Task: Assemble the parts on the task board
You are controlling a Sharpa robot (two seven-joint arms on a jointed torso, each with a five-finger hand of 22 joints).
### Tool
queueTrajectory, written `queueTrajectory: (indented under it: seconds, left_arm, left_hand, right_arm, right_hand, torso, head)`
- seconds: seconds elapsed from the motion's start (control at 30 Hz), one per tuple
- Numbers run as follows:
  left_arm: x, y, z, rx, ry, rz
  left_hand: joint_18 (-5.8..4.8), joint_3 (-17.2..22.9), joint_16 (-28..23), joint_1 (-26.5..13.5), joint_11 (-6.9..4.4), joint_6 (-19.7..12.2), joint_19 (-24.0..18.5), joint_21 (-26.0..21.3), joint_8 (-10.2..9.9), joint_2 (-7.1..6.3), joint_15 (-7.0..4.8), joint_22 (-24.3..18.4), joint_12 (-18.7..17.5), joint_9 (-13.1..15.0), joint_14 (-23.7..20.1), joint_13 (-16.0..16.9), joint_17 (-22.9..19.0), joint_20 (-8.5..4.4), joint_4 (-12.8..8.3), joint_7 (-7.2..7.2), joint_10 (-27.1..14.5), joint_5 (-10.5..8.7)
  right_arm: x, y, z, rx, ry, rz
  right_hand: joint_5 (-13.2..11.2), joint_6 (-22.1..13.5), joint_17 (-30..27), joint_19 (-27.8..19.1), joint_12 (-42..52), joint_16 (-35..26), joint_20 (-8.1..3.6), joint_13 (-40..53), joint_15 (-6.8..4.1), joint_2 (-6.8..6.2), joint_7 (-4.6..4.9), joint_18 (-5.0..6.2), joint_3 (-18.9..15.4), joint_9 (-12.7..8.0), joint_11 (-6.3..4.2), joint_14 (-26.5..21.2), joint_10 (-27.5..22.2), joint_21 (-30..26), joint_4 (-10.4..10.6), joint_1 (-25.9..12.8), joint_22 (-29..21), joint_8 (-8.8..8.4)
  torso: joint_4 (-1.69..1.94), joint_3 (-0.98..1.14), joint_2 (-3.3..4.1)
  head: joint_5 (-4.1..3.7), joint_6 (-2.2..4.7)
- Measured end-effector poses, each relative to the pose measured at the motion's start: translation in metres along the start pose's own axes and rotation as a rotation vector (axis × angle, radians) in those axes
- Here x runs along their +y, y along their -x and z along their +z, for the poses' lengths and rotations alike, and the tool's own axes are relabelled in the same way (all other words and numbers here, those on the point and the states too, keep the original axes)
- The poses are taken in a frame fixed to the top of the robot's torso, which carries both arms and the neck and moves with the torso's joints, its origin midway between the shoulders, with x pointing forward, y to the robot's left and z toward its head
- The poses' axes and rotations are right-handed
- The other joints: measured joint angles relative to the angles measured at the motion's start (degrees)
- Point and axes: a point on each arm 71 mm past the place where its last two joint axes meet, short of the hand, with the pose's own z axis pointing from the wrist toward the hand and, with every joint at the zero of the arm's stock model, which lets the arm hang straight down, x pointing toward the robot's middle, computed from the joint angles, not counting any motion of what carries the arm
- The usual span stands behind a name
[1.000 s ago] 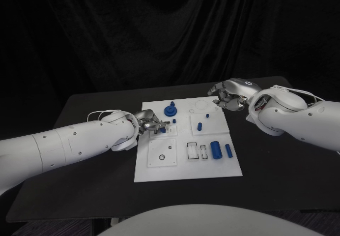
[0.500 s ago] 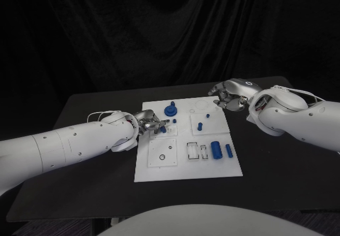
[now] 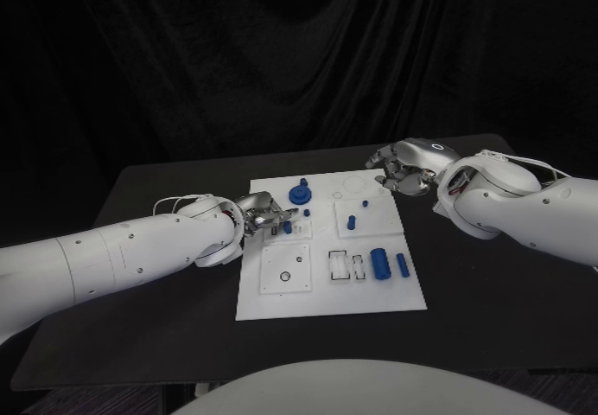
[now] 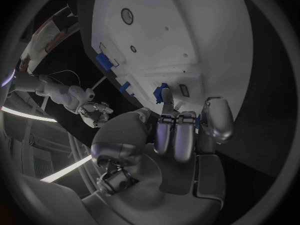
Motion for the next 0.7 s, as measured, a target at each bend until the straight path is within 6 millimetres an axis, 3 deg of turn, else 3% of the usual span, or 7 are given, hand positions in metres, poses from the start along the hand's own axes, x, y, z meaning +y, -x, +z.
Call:
queueTrajectory:
  seconds: [0.7]
  left_arm:
    - [0.0018,-0.0015,0.0000,0.018,0.009,0.003]
  left_hand:
    - [0.00,-0.03,0.00,3.07,-0.62,1.46,0.33,0.00,0.00,-0.65,-0.45,0.53,0.00,0.64,0.04,0.00,0.00,-0.48,-0.56,-1.01,-0.18,3.72]
  right_arm:
    - [-0.0002,-0.0006,-0.0003,0.009,-0.002,0.000]
  right_hand:
    - [0.00,0.21,0.00,0.00,0.01,0.00,0.00,-0.04,0.00,0.00,0.21,0.00,0.39,-0.08,0.00,0.00,0.00,0.00,0.08,0.00,0.00,0.00]
  torso:
    - [-0.01,0.01,-0.08]
  head:
    - [0.12,0.00]
